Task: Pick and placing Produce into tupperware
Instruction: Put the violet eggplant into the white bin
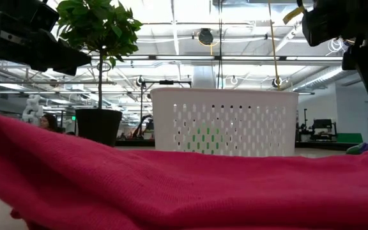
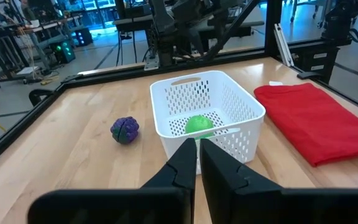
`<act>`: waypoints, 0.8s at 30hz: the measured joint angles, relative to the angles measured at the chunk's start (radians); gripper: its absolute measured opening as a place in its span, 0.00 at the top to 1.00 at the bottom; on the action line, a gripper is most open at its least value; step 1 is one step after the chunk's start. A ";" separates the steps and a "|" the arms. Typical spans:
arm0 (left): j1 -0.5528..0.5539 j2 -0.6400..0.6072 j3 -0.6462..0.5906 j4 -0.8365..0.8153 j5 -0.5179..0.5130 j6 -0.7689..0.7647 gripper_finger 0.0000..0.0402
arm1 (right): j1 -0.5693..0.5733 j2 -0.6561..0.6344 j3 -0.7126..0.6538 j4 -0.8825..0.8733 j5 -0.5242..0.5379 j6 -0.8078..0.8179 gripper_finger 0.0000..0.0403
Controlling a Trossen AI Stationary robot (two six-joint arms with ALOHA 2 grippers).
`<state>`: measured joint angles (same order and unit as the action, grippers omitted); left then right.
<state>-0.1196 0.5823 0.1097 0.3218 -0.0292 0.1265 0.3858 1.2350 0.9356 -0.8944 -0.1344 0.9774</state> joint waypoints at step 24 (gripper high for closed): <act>0.000 0.000 0.000 -0.036 0.000 0.000 0.94 | -0.053 0.216 0.000 -0.053 0.055 0.005 0.17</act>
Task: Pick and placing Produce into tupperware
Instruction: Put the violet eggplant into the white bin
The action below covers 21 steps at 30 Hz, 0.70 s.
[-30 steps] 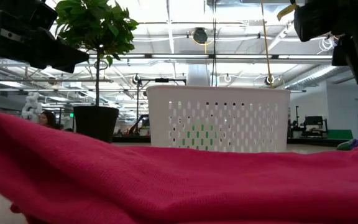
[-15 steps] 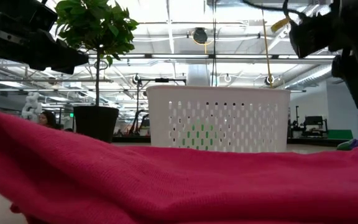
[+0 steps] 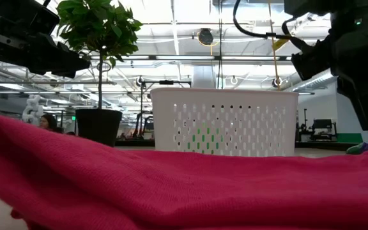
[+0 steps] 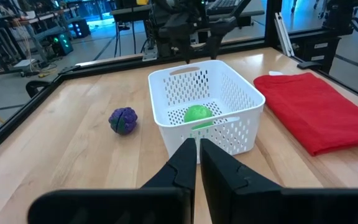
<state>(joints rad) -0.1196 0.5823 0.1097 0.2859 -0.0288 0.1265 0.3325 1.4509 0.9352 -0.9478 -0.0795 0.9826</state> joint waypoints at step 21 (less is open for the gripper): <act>0.000 0.000 0.000 -0.023 0.000 -0.005 0.94 | 0.023 0.036 -0.036 0.102 -0.028 0.035 0.17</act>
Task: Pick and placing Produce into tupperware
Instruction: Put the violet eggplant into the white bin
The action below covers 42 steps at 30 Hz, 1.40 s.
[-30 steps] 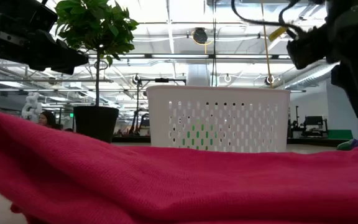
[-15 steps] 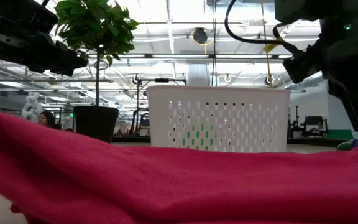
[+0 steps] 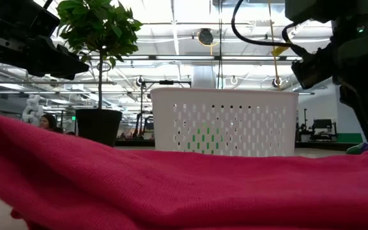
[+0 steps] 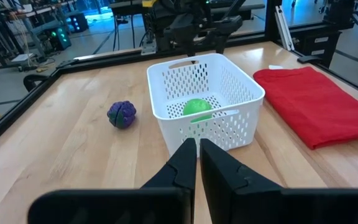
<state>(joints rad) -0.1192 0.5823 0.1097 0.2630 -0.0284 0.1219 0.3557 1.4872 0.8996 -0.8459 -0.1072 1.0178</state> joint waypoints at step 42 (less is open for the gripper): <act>0.000 0.000 0.000 0.000 0.000 0.000 0.94 | -0.005 -0.026 -0.179 0.151 -0.019 0.005 0.43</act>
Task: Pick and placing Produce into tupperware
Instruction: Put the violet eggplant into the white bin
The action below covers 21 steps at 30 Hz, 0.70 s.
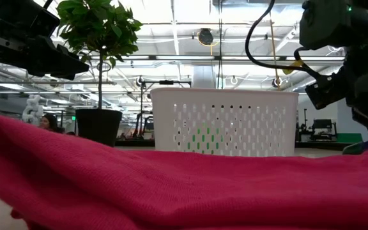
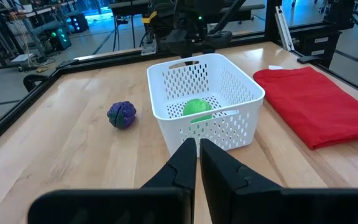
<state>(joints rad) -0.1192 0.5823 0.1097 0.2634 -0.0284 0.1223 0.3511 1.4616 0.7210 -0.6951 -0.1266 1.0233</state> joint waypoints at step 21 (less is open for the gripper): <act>0.000 0.000 0.000 0.003 0.000 -0.003 0.94 | -0.023 -0.117 -0.001 0.021 0.009 -0.058 0.65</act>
<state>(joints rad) -0.1196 0.5823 0.1097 0.2661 -0.0284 0.1188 0.3284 1.3446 0.7200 -0.6742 -0.1180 0.9654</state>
